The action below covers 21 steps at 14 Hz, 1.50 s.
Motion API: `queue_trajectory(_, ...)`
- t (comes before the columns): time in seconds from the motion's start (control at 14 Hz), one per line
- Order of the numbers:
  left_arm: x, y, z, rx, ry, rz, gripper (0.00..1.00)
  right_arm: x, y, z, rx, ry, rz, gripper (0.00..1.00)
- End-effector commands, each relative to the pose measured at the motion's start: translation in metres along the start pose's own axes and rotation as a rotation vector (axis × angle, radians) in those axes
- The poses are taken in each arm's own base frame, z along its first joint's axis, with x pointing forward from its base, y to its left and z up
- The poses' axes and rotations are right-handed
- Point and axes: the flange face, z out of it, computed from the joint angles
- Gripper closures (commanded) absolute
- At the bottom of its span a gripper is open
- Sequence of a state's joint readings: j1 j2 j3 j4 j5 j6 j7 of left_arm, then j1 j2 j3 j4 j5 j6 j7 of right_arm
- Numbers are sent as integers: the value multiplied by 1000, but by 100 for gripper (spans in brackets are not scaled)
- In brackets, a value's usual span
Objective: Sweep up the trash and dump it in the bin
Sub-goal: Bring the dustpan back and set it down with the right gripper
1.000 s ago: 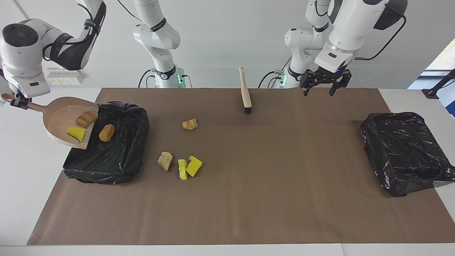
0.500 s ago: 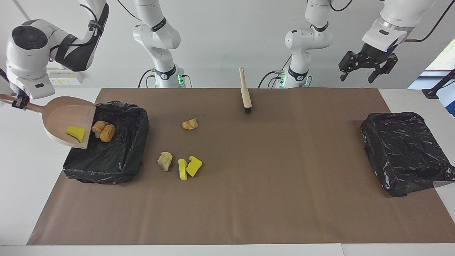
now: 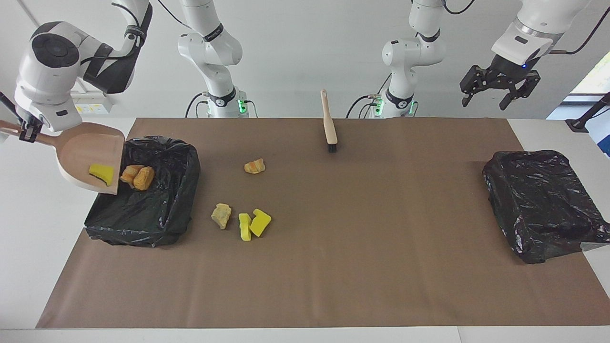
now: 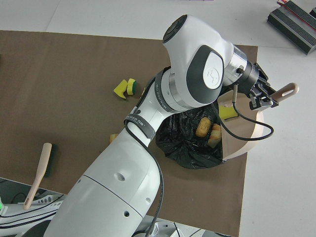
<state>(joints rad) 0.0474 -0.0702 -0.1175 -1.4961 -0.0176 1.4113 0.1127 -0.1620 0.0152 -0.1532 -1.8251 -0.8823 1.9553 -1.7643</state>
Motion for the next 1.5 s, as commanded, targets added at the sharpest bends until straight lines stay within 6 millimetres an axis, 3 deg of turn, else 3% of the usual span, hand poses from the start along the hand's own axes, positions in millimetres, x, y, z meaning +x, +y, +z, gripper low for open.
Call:
queue_trajectory(0.0, -2, -4, -4, 22, -19, 6, 0, 0, -4, -12, 12, -71, -1, 100)
queue_trajectory(0.21, -5, -5, -4, 26, -10, -9, 0, 15, 5, -30, 7, -100, -22, 100)
queue_trajectory(0.43, -12, -14, -2, 28, -27, -27, 0, 9, -2, -19, 21, -102, -5, 100)
queue_trajectory(0.64, -11, -1, -2, 29, -23, -7, 0, -9, -8, -33, 10, -107, -10, 100)
queue_trajectory(0.79, -11, -6, -2, 28, -27, -18, 0, -25, -20, -48, 14, -92, 24, 100)
queue_trajectory(0.93, -12, -10, -2, 27, -26, -24, 0, -44, -33, -69, 25, 25, 131, 100)
queue_trajectory(1.07, -13, -13, -1, 25, -32, -30, 0, -49, -39, -85, 20, 189, 268, 100)
queue_trajectory(1.21, -13, -13, -2, 26, -27, -25, 0, -31, -38, -94, 63, 324, 464, 100)
queue_trajectory(1.43, -14, -20, -1, 24, -35, -33, 0, 22, -22, -142, 118, 444, 725, 100)
